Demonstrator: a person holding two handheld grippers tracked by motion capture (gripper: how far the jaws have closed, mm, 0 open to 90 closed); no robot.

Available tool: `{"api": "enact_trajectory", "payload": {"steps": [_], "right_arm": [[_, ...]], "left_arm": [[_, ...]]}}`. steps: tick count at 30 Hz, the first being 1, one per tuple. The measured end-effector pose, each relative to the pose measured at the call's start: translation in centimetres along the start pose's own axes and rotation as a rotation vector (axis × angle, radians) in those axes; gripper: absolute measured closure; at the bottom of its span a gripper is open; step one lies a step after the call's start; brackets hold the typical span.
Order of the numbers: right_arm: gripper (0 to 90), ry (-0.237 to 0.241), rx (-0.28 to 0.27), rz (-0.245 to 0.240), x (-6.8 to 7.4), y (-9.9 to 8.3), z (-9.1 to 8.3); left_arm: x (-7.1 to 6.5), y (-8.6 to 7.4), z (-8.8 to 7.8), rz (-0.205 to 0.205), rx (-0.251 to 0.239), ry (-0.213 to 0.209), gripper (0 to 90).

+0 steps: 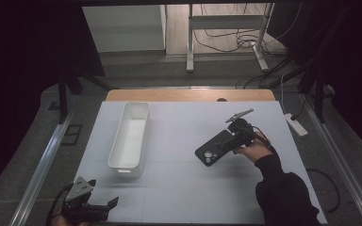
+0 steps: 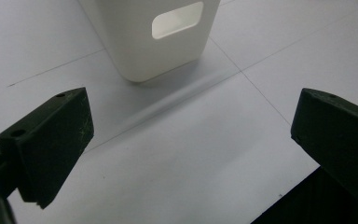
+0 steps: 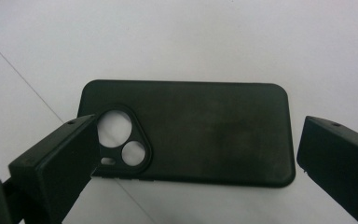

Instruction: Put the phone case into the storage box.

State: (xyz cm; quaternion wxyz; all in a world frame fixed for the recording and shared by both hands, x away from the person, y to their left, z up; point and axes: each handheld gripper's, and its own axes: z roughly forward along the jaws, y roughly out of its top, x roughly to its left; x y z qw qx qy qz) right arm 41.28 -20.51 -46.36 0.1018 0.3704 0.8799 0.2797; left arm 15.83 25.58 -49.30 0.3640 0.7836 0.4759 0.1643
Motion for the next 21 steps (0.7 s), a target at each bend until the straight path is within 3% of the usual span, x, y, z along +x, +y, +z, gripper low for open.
{"api": "enact_trajectory", "payload": {"steps": [5, 8, 12, 16, 17, 19, 21], "right_arm": [[0.0, 0.010, 0.003, -0.004, -0.2, 0.7, 0.5], [9.1, -0.017, 0.021, -0.015, -0.2, 1.0, 0.7], [40.4, -0.031, 0.041, -0.010, -0.2, 1.2, 0.7], [74.3, -0.008, 0.079, -0.006, -0.3, 1.2, 0.8], [74.3, -0.008, 0.079, -0.006, -0.3, 1.2, 0.8], [89.8, -0.001, 0.073, -0.014, -0.5, 1.4, 0.7], [89.8, -0.004, 0.071, -0.010, -0.6, 1.7, 0.7]], "left_arm": [[0.0, 0.0, 0.0, 0.000, -0.001, 0.000, 0.0], [0.0, 0.0, 0.0, -0.001, -0.001, -0.001, 0.0], [0.0, 0.0, 0.0, 0.000, -0.004, -0.004, 0.0], [0.0, 0.0, -0.1, 0.004, -0.005, -0.005, 0.0], [0.0, 0.0, -0.1, 0.004, -0.005, -0.005, 0.0], [0.0, 0.0, -0.1, 0.004, -0.005, -0.005, 0.0], [0.0, 0.0, -0.1, 0.004, -0.005, -0.005, 0.0]]}}
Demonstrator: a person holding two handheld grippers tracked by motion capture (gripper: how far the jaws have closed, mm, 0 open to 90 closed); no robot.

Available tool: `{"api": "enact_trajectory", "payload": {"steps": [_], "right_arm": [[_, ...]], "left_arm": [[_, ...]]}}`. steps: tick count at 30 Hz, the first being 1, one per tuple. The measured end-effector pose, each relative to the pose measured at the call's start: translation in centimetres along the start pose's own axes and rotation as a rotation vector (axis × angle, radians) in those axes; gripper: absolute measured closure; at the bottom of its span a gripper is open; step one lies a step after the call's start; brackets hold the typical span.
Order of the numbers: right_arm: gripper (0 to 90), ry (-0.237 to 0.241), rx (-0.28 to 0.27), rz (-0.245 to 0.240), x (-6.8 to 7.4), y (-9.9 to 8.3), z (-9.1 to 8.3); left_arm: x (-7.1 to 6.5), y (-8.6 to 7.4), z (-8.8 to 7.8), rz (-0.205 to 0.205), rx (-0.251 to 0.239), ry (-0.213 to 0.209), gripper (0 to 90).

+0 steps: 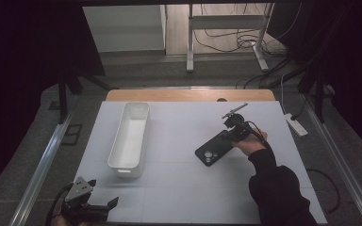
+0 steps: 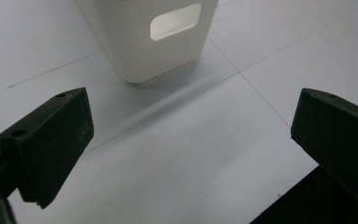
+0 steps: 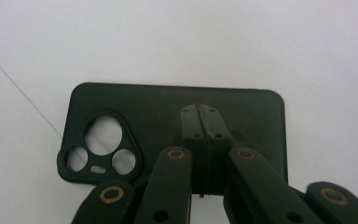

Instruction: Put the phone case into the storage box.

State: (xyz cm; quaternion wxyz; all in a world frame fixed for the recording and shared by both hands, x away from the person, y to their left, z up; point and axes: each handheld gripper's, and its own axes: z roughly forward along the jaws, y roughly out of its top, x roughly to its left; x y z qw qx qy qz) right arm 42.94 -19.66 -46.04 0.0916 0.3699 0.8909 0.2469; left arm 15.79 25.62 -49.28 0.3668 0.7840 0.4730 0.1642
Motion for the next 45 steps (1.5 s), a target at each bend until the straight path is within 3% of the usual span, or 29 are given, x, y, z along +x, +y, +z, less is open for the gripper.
{"api": "enact_trajectory", "payload": {"steps": [26, 36, 45], "right_arm": [[89.8, -0.049, -0.031, -0.015, -0.6, 2.9, 2.6], [89.8, -0.070, -0.005, -0.007, -0.9, 2.9, 4.1], [89.8, -0.085, 0.027, -0.030, -0.9, 2.7, 5.5]], "left_arm": [[0.0, 0.0, 0.0, 0.001, 0.000, 0.000, 0.0], [0.0, 0.0, 0.0, 0.002, 0.000, 0.000, 0.0], [0.0, 0.0, 0.0, 0.004, 0.002, 0.001, 0.2]]}}
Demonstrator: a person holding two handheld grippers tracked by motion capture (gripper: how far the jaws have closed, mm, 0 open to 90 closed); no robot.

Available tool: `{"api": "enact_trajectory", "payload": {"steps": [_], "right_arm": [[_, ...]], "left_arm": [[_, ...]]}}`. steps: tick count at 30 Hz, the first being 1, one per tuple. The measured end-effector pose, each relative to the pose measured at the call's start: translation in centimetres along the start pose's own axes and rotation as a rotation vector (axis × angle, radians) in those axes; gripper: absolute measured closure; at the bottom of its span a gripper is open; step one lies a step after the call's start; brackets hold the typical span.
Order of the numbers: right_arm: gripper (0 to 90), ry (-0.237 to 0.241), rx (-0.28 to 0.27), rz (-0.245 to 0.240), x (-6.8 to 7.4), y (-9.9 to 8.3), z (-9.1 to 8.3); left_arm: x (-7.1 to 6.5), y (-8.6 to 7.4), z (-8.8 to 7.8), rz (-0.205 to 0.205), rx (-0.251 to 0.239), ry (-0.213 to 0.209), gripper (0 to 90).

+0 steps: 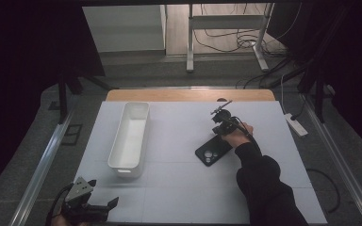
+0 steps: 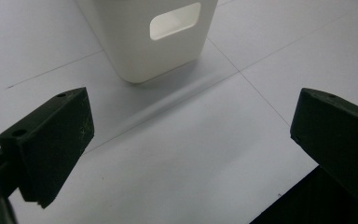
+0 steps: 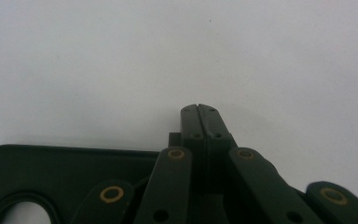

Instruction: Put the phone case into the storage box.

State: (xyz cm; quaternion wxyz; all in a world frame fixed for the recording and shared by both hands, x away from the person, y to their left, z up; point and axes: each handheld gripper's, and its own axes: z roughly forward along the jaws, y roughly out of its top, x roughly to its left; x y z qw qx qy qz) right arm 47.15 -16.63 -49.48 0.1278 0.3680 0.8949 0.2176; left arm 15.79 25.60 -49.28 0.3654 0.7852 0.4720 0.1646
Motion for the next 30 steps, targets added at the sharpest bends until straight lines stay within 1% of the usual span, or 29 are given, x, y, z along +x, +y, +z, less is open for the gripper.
{"api": "enact_trajectory", "payload": {"steps": [7, 13, 17, 19, 23, 27, 30], "right_arm": [[89.8, -0.014, 0.020, 0.002, -0.2, -0.2, 0.7], [89.8, 0.000, 0.017, 0.019, -0.6, -0.5, 0.7], [89.8, -0.004, 0.019, 0.026, -0.7, -0.9, 0.4], [89.8, 0.004, 0.021, 0.037, -0.9, -1.3, 0.2], [89.8, 0.002, 0.031, 0.029, -1.1, -2.0, -0.3], [89.9, 0.013, 0.032, 0.047, -1.2, -2.9, -0.7], [89.8, 0.010, 0.037, 0.039, -1.2, -3.5, -1.1]], "left_arm": [[0.0, 0.0, 0.0, -0.001, -0.001, -0.001, 0.2], [0.0, 0.0, 0.0, -0.002, -0.003, -0.002, 0.2], [0.0, 0.0, 0.0, -0.002, -0.002, -0.002, 0.3], [0.0, 0.0, 0.0, -0.001, -0.002, -0.003, 0.3], [0.0, 0.0, 0.0, 0.000, -0.002, -0.003, 0.5], [0.0, 0.0, 0.0, 0.000, -0.002, -0.003, 0.5], [0.0, 0.0, 0.0, 0.000, 0.000, -0.003, 0.5]]}}
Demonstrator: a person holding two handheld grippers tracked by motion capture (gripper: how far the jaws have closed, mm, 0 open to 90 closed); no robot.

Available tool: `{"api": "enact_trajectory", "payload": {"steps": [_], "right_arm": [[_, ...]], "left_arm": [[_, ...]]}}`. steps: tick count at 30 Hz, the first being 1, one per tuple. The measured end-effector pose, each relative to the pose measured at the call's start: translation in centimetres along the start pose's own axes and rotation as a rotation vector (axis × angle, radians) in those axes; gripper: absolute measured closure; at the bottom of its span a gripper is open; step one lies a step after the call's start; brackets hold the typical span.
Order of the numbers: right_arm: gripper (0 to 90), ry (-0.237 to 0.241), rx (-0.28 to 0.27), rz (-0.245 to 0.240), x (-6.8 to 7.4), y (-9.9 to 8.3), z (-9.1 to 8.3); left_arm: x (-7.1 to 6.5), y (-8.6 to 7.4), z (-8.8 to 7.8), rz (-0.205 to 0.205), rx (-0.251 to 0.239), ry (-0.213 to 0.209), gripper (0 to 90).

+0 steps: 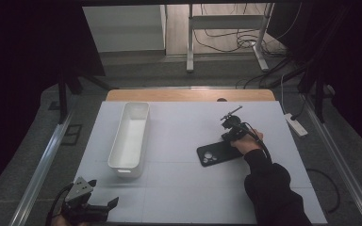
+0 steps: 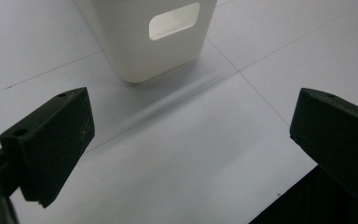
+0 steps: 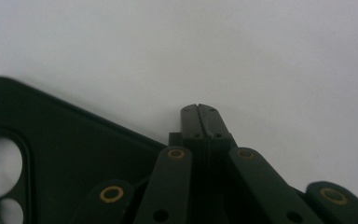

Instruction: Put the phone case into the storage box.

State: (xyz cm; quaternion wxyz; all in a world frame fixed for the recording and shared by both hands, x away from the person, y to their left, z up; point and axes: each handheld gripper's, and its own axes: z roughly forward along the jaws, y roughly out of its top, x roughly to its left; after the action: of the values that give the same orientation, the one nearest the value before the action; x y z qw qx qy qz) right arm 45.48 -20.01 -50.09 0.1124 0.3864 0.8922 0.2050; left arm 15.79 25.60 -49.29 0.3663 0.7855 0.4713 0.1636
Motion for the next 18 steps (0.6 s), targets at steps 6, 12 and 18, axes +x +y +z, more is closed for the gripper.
{"api": "enact_trajectory", "payload": {"steps": [6, 12, 18], "right_arm": [[89.8, -0.002, 0.002, -0.001, 0.0, -1.2, -0.6], [89.8, 0.009, 0.007, 0.003, 0.2, -2.4, -1.3], [89.8, 0.020, 0.005, 0.003, 0.5, -3.6, -2.0]], "left_arm": [[0.0, 0.0, 0.0, 0.001, 0.001, 0.001, 0.6], [-0.1, 0.0, 0.0, 0.004, 0.002, 0.003, 0.6], [-0.1, 0.0, 0.0, 0.006, 0.003, 0.002, 0.6]]}}
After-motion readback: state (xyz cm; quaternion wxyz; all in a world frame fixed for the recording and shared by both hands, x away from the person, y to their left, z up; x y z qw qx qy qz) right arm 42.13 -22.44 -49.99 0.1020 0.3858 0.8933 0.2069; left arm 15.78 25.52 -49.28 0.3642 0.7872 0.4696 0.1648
